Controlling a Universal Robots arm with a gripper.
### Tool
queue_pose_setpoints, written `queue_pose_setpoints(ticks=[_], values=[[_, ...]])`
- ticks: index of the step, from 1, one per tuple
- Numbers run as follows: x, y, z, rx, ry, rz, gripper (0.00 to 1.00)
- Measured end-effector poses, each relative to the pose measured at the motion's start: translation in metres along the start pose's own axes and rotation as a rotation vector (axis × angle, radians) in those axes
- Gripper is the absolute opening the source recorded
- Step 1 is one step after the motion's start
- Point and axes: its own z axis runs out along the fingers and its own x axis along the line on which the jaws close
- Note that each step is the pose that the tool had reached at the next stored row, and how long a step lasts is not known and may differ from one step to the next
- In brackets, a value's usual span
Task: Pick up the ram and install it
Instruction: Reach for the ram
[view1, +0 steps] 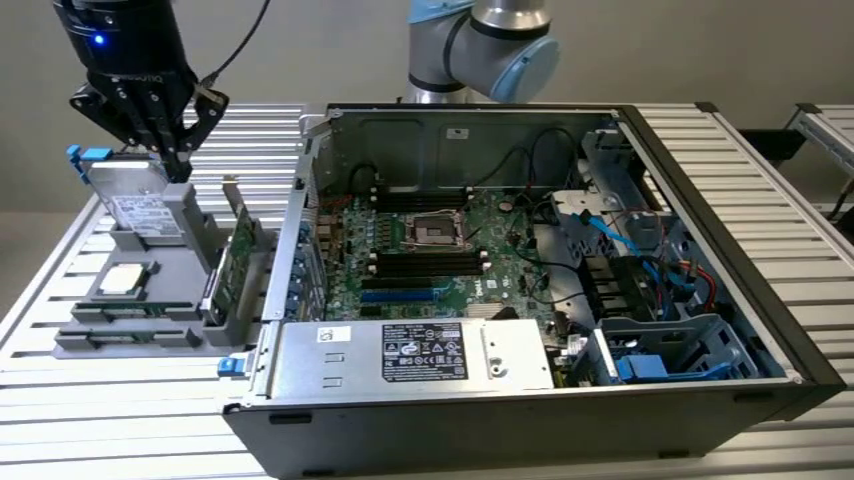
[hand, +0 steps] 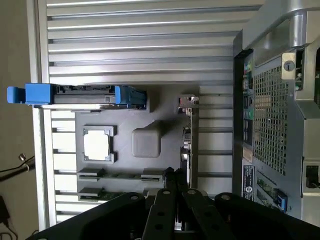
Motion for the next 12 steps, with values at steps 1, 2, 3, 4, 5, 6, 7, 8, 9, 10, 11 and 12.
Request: queue_pose_setpoints(ticks=[1,2,3,4,5,6,7,8,9,10,11,12], values=[[0.004,-0.0002,0.0011,0.0001,0.0000,0.000,0.10],[0.009,-0.0005,0.0024,0.0001,-0.0001,-0.001,0.10],[0.013,-0.0008,0.0034,0.0004,0.0001,0.000,0.10],[0.017,-0.0011,0.0046,0.0003,0.0000,-0.001,0.10],[0.021,-0.0014,0.0056,0.0006,0.0001,-0.001,0.10],[0.024,-0.0017,0.0066,0.0005,-0.0001,-0.001,0.10],[0.027,-0.0022,0.0073,0.0008,0.0002,-0.001,0.10],[0.028,-0.0030,0.0080,0.0007,-0.0001,-0.001,0.10],[0.030,-0.0039,0.0083,0.0010,0.0002,-0.002,0.10],[0.031,-0.0049,0.0089,0.0010,0.0000,-0.002,0.10],[0.032,-0.0058,0.0092,0.0011,0.0001,-0.002,0.10],[0.034,-0.0071,0.0097,0.0010,-0.0001,-0.002,0.10]])
